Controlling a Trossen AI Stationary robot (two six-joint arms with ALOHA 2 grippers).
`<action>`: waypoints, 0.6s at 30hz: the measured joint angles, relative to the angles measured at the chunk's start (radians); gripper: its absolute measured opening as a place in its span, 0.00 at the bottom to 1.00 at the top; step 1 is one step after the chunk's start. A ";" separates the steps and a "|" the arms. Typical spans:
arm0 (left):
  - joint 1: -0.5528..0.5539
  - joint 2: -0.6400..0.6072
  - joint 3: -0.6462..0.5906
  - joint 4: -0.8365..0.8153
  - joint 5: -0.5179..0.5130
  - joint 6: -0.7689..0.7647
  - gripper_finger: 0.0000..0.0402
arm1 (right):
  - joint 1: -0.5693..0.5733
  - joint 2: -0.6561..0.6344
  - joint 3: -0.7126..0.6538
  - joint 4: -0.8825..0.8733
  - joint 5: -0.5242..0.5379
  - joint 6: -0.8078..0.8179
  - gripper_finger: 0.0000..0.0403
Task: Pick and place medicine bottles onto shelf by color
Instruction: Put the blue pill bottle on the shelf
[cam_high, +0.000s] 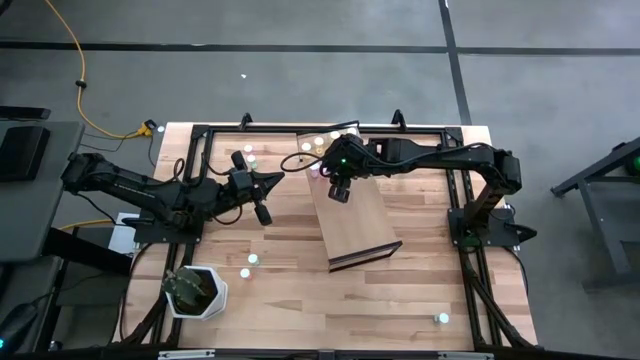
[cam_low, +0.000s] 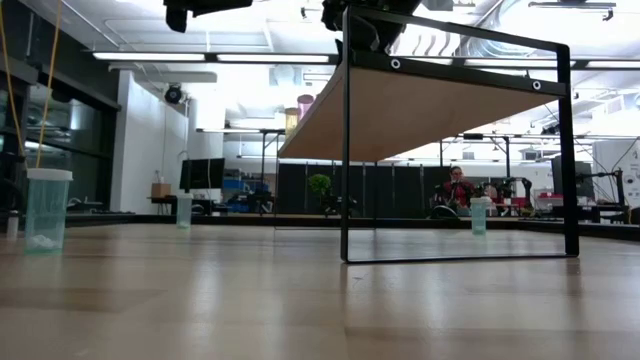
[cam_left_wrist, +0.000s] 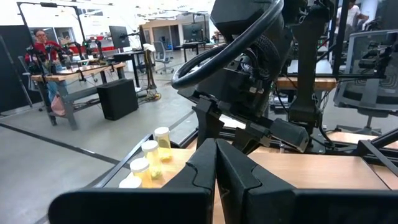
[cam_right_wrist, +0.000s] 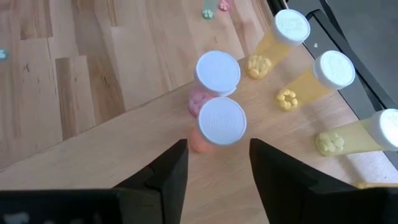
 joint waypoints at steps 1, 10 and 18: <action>0.000 0.000 0.000 0.000 0.000 0.000 0.00 | 0.000 0.000 0.000 0.000 0.000 0.000 0.41; 0.000 0.000 0.000 -0.008 0.000 0.000 0.00 | 0.000 -0.020 0.000 -0.118 0.074 -0.063 0.41; -0.007 0.001 0.001 -0.048 0.001 0.001 0.00 | 0.001 -0.131 -0.009 -0.411 0.131 0.008 0.41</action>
